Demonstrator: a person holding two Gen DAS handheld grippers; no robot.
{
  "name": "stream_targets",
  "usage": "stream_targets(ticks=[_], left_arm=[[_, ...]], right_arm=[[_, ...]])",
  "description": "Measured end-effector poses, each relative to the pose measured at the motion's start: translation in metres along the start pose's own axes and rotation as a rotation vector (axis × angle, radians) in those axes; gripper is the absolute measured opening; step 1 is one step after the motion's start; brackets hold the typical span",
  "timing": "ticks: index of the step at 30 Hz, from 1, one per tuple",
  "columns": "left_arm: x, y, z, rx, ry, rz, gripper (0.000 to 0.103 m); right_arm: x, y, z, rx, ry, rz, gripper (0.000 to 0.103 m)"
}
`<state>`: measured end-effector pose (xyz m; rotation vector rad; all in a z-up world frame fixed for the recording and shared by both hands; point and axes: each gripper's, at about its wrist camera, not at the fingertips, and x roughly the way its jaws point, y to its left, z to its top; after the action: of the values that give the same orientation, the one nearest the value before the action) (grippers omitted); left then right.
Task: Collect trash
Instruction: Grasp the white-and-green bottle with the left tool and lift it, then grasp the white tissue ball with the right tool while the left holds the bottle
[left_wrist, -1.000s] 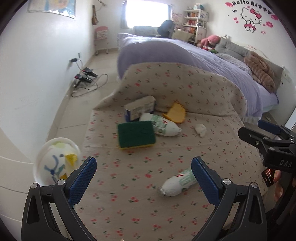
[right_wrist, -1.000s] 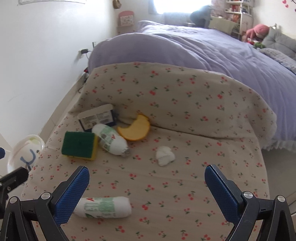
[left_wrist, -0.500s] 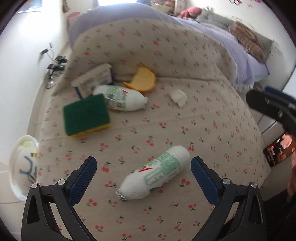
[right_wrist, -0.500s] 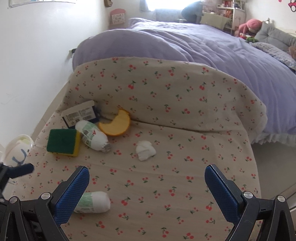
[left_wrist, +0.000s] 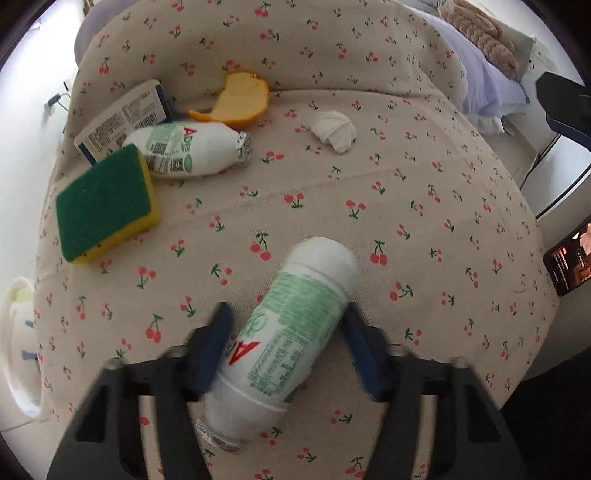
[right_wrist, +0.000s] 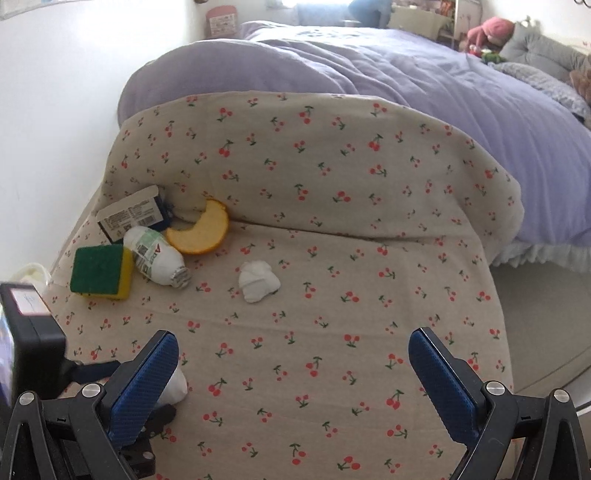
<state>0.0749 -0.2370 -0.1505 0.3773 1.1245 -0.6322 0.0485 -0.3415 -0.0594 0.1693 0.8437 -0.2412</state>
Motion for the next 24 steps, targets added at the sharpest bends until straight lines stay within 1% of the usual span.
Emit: stream_targets(ticks=[1,3,10,12,18,22,24], left_arm=[[-0.001,0.003,0.001,-0.012,0.001,-0.01,0.041],[-0.004,0.01,0.001,-0.053,-0.005,-0.042,0.04],[-0.038,0.043,0.01,-0.17,-0.087,-0.071,0.04],[-0.048,0.054,0.011,-0.2,-0.106,-0.07,0.04],[-0.067,0.079,0.009,-0.256,-0.135,-0.077,0.04],[-0.071,0.094,0.005,-0.275,-0.136,-0.08,0.04],[-0.07,0.1,0.004,-0.279,-0.132,-0.075,0.04]], right_arm=[[0.001,-0.003,0.002,0.011,0.001,0.0,0.102],[0.002,-0.007,0.004,0.026,0.004,-0.002,0.102],[0.023,-0.014,0.018,0.057,0.04,-0.025,0.102],[0.034,-0.014,0.022,0.063,0.061,-0.029,0.102],[0.087,-0.006,0.03,0.047,0.135,-0.018,0.102],[0.122,0.0,0.029,0.058,0.204,-0.006,0.088],[0.135,0.006,0.028,0.055,0.222,0.001,0.086]])
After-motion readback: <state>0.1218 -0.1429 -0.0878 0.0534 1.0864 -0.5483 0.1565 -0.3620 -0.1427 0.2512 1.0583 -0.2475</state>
